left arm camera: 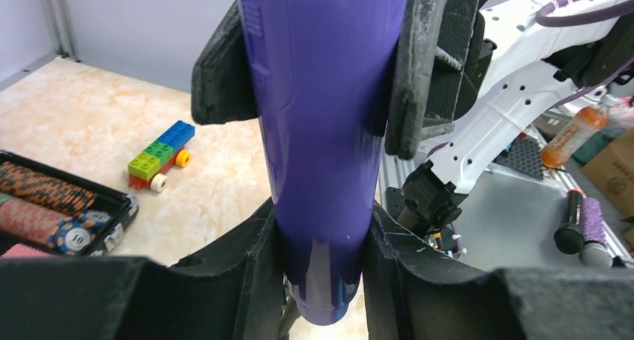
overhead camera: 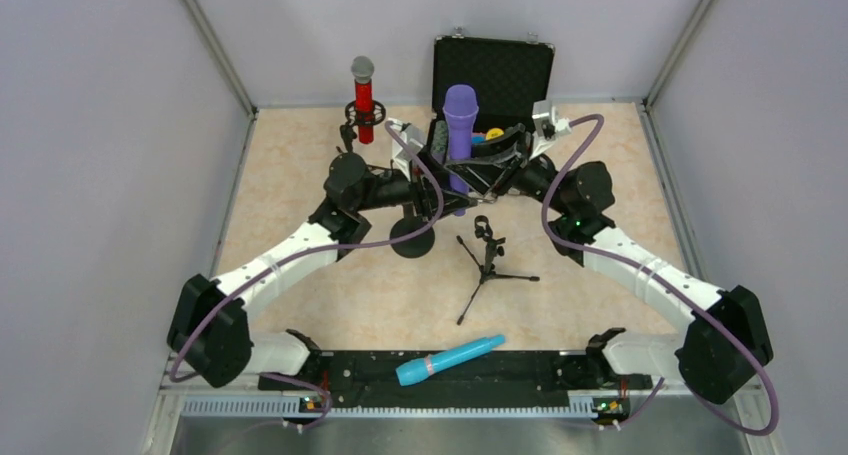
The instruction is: Attach the microphones to the stand
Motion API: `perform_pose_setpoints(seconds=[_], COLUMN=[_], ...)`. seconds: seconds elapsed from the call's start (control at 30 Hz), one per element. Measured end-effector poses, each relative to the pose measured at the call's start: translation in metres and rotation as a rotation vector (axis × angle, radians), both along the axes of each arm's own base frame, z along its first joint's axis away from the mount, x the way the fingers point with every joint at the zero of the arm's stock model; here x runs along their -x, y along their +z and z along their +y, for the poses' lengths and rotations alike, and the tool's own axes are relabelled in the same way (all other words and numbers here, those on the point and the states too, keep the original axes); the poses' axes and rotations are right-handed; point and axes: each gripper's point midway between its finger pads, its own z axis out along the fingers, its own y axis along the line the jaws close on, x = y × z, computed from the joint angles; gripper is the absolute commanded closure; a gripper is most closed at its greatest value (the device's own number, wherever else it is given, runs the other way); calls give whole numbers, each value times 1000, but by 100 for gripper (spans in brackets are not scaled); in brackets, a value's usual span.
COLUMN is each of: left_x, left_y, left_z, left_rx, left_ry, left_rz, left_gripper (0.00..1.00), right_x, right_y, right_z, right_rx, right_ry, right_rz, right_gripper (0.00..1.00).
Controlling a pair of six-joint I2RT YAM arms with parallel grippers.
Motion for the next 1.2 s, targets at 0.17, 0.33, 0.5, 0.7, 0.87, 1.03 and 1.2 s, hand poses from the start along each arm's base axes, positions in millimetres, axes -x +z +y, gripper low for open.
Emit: perform_pose_setpoints(seconds=[0.17,0.33,0.5,0.7,0.87,1.03,1.2], left_x=[9,17,21,22,22,17,14], left_y=[0,-8,-14,-19,-23,-26,-29], left_z=[13,23,26,27,28,29,31], left_rx=[-59,-118,-142,-159,-174,-186,-197], left_ry=[42,54,51,44,45,78,101], left_rz=[-36,-50,-53,-52,-42,-31,-31], left_gripper=[100,100,100,100,100,100,51], right_x=[11,7,7,10,15,19,18], right_y=[1,-6,-12,-4,-1,-1,-3], right_z=[1,1,3,10,14,18,20], right_rx=[14,40,63,66,64,72,79], right_ry=[35,26,42,104,159,206,214], right_rz=[-4,17,37,40,48,43,45], right_gripper=[44,25,22,25,63,100,100])
